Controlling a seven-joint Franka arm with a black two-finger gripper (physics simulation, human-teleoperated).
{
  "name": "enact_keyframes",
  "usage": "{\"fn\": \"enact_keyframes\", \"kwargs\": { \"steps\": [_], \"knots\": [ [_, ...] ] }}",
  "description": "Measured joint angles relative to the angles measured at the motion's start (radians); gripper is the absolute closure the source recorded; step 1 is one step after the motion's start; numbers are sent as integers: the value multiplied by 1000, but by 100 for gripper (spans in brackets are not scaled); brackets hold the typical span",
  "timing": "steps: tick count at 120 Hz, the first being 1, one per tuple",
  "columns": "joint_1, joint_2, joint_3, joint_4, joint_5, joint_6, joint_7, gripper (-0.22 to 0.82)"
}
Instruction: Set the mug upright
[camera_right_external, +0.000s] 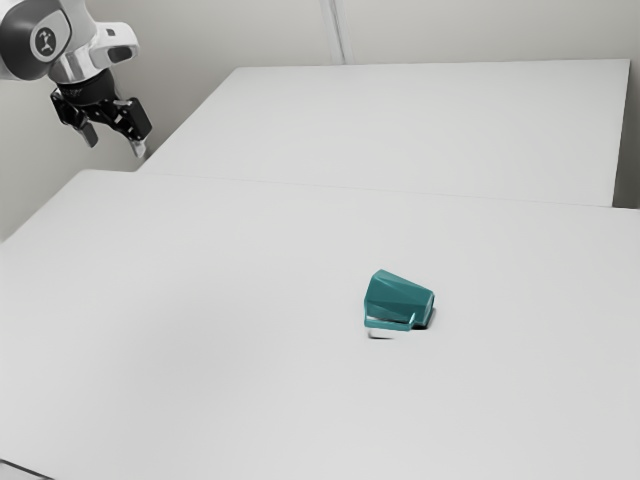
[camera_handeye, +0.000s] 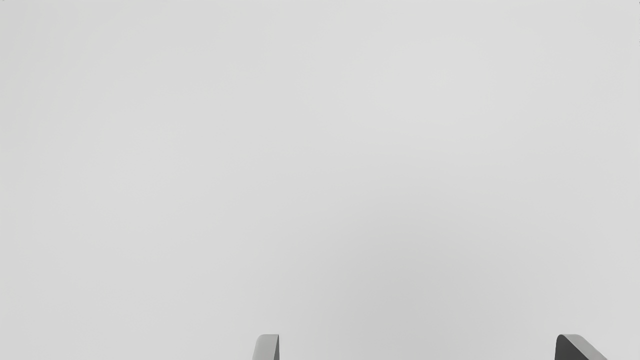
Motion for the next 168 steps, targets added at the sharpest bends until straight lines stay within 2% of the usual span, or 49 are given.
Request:
{"fn": "enact_keyframes", "kwargs": {
  "steps": [52,70,98,126,168],
  "knots": [
    [-2,4,-8,1,-12,4,30,0],
    [-36,48,-9,0,-52,24,35,0],
    [-63,198,-9,-6,-307,102,40,0],
    [-49,344,-9,-24,-601,183,44,0],
    [-101,440,-10,-116,-910,230,23,0]
  ]
}}
